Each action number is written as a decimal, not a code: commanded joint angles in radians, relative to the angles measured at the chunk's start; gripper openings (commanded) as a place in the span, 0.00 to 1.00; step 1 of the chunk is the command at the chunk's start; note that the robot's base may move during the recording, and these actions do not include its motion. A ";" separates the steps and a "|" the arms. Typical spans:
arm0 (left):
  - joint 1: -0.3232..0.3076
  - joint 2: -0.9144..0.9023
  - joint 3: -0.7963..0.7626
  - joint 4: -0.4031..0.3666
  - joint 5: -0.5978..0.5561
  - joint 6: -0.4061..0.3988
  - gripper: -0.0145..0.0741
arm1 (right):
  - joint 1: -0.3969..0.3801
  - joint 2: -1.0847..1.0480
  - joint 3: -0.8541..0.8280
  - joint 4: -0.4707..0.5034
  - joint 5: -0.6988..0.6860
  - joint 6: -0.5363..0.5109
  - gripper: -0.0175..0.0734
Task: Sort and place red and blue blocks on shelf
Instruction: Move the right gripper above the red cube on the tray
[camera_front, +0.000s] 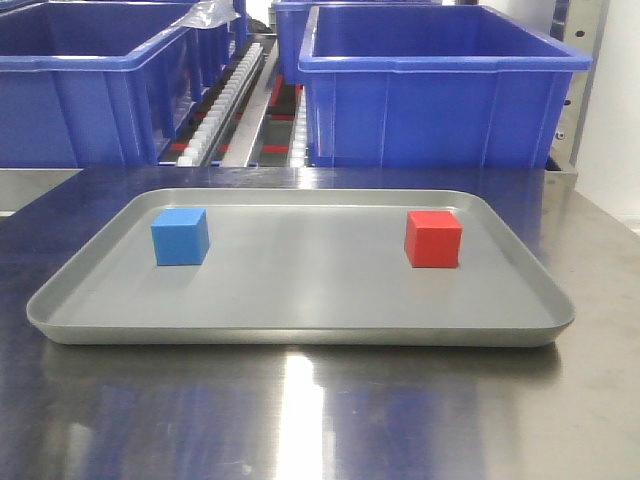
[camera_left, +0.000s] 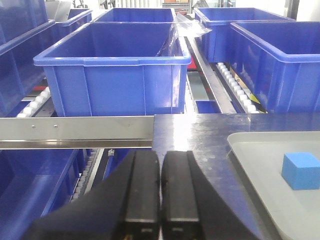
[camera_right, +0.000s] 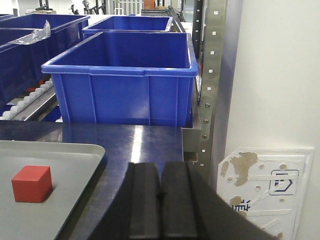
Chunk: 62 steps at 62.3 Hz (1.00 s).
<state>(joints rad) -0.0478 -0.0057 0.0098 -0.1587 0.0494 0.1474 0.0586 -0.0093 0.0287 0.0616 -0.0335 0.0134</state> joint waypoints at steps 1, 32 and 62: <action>0.001 -0.020 0.026 -0.002 -0.080 -0.007 0.30 | -0.001 -0.020 -0.020 -0.002 -0.088 -0.003 0.25; 0.001 -0.020 0.026 -0.002 -0.080 -0.007 0.30 | -0.001 -0.017 -0.138 -0.004 0.149 -0.003 0.25; 0.001 -0.020 0.026 -0.002 -0.080 -0.007 0.30 | -0.001 0.406 -0.453 -0.004 0.501 -0.004 0.25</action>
<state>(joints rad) -0.0478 -0.0057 0.0098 -0.1587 0.0494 0.1474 0.0586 0.3028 -0.3477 0.0616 0.4982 0.0134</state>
